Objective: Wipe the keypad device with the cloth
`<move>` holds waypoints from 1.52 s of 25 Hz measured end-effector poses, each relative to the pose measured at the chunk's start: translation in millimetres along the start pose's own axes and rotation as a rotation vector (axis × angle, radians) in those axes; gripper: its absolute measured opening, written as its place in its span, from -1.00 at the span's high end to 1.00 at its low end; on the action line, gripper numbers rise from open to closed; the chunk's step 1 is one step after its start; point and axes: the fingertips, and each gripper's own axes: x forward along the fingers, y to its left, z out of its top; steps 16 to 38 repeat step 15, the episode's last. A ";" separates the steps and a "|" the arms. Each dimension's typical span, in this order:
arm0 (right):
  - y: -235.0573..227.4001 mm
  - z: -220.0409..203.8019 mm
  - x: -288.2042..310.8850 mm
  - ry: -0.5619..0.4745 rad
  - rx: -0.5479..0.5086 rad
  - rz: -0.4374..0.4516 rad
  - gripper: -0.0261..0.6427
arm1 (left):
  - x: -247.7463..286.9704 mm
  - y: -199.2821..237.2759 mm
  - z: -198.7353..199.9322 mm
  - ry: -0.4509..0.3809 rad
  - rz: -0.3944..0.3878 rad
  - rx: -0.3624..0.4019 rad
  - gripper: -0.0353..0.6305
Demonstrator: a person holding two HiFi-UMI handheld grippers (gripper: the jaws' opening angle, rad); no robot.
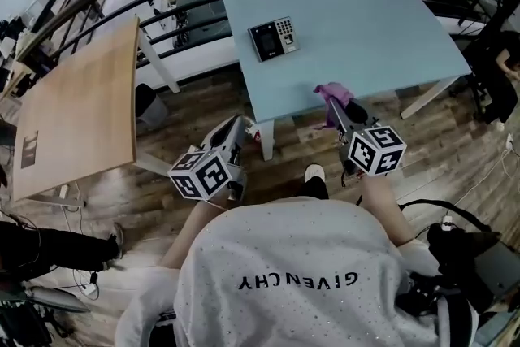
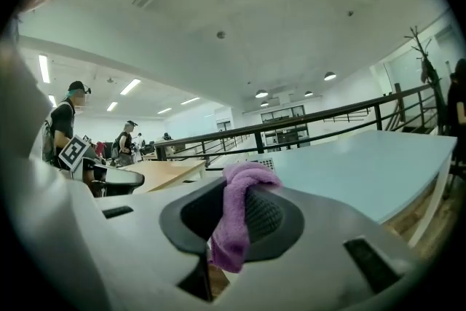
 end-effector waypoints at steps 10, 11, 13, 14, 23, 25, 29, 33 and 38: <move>-7.4 -26.1 -9.5 0.051 -0.015 -0.033 0.73 | -8.8 7.8 -25.5 0.038 0.025 -0.028 0.89; -7.5 -27.3 -10.0 0.053 -0.012 -0.035 0.73 | -9.6 7.5 -26.3 0.039 0.024 -0.030 0.89; -6.7 -28.8 -10.0 0.056 -0.011 -0.038 0.73 | -11.3 7.7 -26.1 0.039 0.022 -0.032 0.89; -5.9 -29.4 -9.8 0.057 -0.012 -0.038 0.73 | -12.1 7.9 -25.7 0.038 0.022 -0.033 0.89; -5.1 -30.0 -9.5 0.059 -0.013 -0.039 0.73 | -12.9 8.2 -25.2 0.037 0.022 -0.034 0.89; -5.1 -30.0 -9.5 0.059 -0.013 -0.039 0.73 | -12.9 8.2 -25.2 0.037 0.022 -0.034 0.89; -5.1 -30.0 -9.5 0.059 -0.013 -0.039 0.73 | -12.9 8.2 -25.2 0.037 0.022 -0.034 0.89; -5.1 -30.0 -9.5 0.059 -0.013 -0.039 0.73 | -12.9 8.2 -25.2 0.037 0.022 -0.034 0.89; -5.1 -30.0 -9.5 0.059 -0.013 -0.039 0.73 | -12.9 8.2 -25.2 0.037 0.022 -0.034 0.89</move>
